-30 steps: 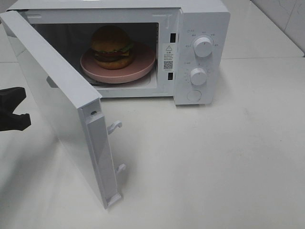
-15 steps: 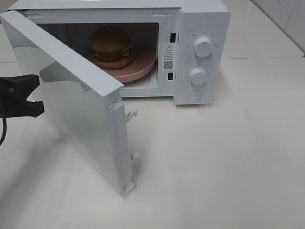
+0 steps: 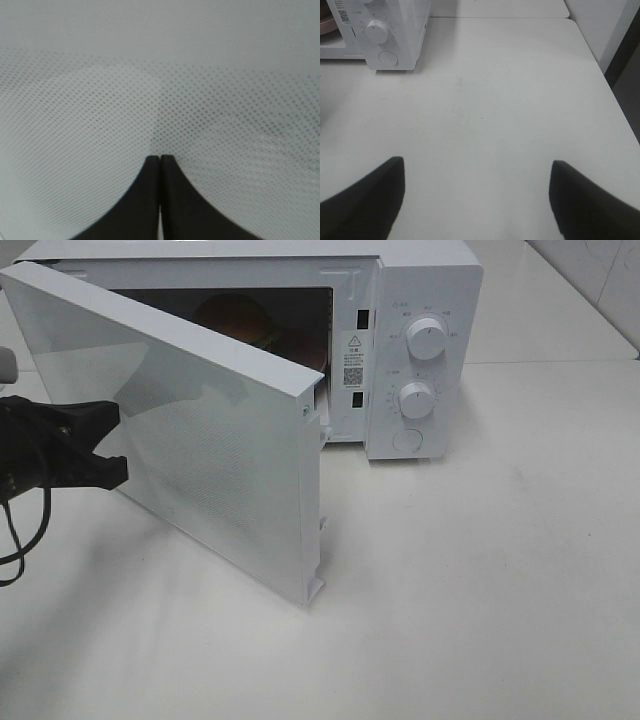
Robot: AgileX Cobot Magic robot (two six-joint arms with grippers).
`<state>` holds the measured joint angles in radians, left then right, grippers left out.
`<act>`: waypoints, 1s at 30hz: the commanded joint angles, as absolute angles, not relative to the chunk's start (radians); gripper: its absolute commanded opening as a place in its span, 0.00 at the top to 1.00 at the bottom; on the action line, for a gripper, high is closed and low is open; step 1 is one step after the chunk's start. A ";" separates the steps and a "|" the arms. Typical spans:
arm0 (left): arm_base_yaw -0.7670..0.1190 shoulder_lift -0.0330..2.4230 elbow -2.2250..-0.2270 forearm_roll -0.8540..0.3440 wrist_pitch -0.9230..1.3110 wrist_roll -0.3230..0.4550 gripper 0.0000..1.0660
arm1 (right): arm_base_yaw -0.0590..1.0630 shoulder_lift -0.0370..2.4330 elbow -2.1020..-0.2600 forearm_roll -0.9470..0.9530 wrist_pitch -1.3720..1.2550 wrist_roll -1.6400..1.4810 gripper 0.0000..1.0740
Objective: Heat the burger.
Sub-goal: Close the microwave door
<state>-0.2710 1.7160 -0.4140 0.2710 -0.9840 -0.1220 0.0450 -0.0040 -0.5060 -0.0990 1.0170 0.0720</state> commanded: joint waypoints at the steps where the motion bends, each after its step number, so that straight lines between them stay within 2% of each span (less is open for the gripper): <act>1: -0.309 1.734 -0.442 0.233 -0.984 -0.124 1.00 | 0.038 -0.031 -0.504 -0.097 1.007 0.068 0.29; 15: -0.452 1.842 -0.586 0.126 -0.959 -0.121 1.00 | 0.038 -0.031 -0.504 -0.097 1.007 0.068 0.29; 30: -0.523 1.934 -0.786 0.069 -0.877 -0.120 1.00 | 0.038 -0.031 -0.504 -0.097 1.007 0.069 0.29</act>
<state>-0.5190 1.9360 -0.7750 0.0840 -0.8820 -0.1220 0.0450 -0.0040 -0.5060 -0.0990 1.0170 0.0720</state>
